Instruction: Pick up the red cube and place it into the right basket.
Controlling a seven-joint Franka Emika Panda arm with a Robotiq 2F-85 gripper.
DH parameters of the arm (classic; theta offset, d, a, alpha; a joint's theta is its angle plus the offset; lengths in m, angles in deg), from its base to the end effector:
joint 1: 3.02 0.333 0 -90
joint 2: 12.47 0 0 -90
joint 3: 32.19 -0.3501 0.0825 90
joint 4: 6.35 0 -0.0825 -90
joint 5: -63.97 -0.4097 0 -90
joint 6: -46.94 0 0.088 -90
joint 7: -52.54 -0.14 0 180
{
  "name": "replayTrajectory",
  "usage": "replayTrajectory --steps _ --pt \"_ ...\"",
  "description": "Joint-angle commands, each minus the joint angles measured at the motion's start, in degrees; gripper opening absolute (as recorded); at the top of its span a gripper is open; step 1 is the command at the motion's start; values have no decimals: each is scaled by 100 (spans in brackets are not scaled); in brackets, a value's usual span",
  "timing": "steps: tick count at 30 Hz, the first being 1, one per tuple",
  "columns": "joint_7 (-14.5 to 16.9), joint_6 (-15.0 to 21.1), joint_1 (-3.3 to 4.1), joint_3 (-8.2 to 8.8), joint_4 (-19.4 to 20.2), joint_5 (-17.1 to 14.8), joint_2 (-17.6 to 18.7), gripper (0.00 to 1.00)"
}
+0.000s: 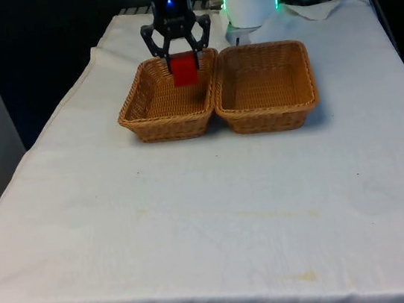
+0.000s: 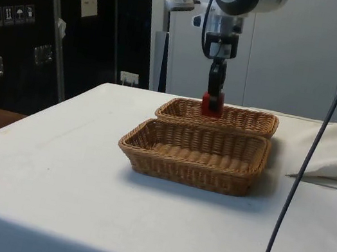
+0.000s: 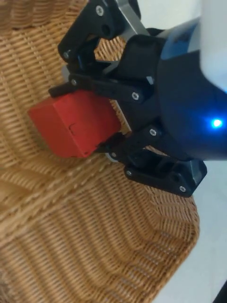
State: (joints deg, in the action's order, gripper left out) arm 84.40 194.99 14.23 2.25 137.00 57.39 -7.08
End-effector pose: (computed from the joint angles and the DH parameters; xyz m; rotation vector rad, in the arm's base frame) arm 0.4632 -0.1478 0.2335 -3.1271 -0.2522 -0.0150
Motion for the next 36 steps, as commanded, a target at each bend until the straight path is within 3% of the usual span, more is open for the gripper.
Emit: replayTrajectory --steps 1,3,4,10,11,12,18,20,21,26,27,28,31,33,35,36 --pt "109 29 -34 23 -11 -69 6 2" --pt "69 0 -6 92 -23 0 23 2" --pt "166 29 -40 109 -40 -80 40 2" --pt "252 74 -52 235 -46 -109 132 2" --pt "166 6 -17 258 -74 -11 138 2" --pt "275 109 -52 264 -34 -138 172 2" --pt "435 315 -63 332 40 -361 372 2" --pt "378 252 -34 361 0 -304 430 2" --pt "476 378 -69 350 52 -424 435 2" --pt "493 470 -74 395 86 -504 527 2" --pt "435 395 -46 407 46 -447 561 2" --pt "487 464 -74 407 80 -504 533 2" --pt "493 418 -69 441 46 -487 556 2" --pt "493 407 -69 447 34 -481 561 10" --pt "453 401 -46 470 34 -447 573 27" --pt "498 395 -69 458 23 -481 567 27"
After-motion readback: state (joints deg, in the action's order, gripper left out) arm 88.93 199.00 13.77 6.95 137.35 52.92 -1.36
